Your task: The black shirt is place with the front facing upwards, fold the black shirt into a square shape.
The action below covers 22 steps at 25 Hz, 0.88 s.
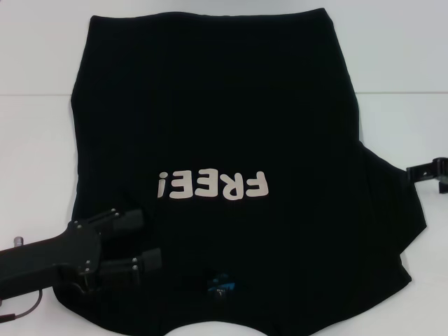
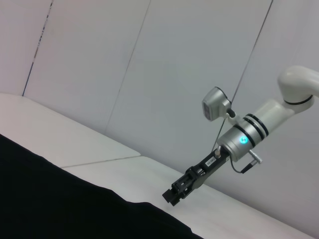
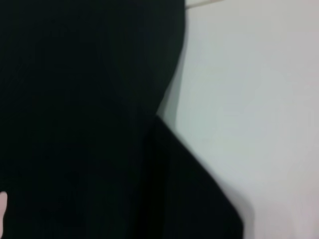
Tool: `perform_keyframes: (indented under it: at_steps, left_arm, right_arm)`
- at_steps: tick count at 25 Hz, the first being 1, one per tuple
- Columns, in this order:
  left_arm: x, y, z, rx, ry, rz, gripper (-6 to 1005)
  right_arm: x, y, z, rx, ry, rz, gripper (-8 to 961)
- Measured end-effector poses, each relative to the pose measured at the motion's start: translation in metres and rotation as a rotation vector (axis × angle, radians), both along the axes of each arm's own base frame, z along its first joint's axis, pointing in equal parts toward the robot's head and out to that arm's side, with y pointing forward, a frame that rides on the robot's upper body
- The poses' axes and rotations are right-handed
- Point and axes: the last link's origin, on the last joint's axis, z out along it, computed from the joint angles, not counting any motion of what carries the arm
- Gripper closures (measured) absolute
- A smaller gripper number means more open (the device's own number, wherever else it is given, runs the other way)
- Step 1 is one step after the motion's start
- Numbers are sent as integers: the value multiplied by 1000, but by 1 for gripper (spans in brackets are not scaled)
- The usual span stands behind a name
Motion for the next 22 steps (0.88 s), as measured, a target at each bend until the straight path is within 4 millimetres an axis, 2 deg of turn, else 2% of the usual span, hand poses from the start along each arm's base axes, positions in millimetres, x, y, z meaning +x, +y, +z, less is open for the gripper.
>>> perform_keyframes:
  at_steps: [11, 22]
  left_arm:
    - [0, 0, 0, 0, 0, 2, 49]
    - [0, 0, 0, 1, 1, 1, 49]
  right_arm:
    - [-2, -3, -20, -42, -8, 11, 9]
    - [-5, -3, -26, -53, -7, 19, 8]
